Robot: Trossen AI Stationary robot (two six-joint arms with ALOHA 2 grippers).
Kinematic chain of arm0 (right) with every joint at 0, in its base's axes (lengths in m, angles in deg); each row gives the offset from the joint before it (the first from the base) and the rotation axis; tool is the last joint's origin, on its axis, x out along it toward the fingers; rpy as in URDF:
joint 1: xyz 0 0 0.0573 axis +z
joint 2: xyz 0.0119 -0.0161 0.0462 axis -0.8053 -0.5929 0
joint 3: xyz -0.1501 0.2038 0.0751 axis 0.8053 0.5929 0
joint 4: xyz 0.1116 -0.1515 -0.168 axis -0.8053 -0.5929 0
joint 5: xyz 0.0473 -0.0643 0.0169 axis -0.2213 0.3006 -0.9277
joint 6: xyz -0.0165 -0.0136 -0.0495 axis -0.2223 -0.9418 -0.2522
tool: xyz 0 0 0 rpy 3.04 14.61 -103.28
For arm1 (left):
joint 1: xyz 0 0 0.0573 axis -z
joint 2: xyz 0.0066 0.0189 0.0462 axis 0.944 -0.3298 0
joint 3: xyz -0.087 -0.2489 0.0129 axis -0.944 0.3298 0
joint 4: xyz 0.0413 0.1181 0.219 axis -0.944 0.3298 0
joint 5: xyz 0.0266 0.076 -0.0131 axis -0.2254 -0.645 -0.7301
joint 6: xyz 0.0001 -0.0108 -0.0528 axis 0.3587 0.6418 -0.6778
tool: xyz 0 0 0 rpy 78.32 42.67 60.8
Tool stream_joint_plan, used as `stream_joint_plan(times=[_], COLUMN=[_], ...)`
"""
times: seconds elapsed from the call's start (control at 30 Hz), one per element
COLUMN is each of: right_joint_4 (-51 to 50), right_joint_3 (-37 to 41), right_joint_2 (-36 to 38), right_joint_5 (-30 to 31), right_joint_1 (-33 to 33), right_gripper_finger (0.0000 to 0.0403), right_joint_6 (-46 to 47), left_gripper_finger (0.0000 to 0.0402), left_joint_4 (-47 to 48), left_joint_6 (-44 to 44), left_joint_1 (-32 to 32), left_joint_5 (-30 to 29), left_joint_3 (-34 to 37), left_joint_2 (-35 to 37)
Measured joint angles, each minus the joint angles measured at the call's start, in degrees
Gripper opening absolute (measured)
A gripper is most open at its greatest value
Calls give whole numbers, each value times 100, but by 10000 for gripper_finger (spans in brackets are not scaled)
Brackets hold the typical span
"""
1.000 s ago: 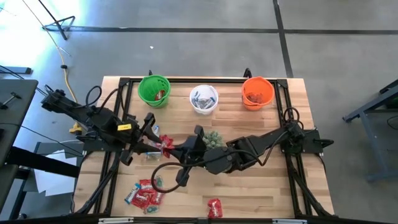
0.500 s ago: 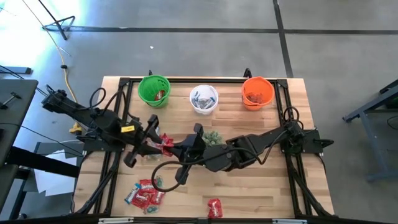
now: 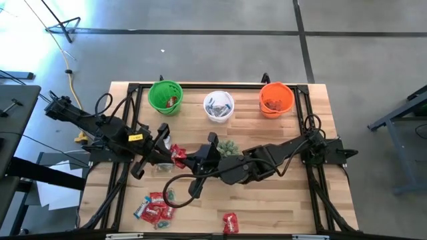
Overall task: Sort candy
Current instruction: Put the red candy into the green bucket
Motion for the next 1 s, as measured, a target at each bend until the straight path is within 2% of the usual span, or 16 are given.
stream_joint_plan(times=[0.17, 0.37, 0.5, 0.63, 0.8, 1.0], right_joint_4=[-10, -94, -182, -310, -333, -571], right_joint_3=[0, 0, 0, 0, 0, 2], right_joint_2=[0, 34, 128, 236, 273, 271], right_joint_5=[9, 48, 48, 46, 29, 22], right_joint_1=[-5, -10, -11, -7, -11, -102], right_gripper_finger=[28, 94, 134, 161, 173, 168], right_joint_6=[-125, -176, -212, -203, -86, 206], left_gripper_finger=[3, 1, 0, 0, 0, 0], left_joint_4=[27, 205, 478, 866, 1868, 3341], left_joint_6=[0, 7, 23, 411, 964, 940], left_joint_1=[0, 2, 2, 1, -215, -971], left_joint_5=[-2, -59, -269, -594, -1712, -3904], left_joint_3=[0, 0, -3, -2, -4, -3], left_joint_2=[50, 281, 511, 781, 1242, 1763])
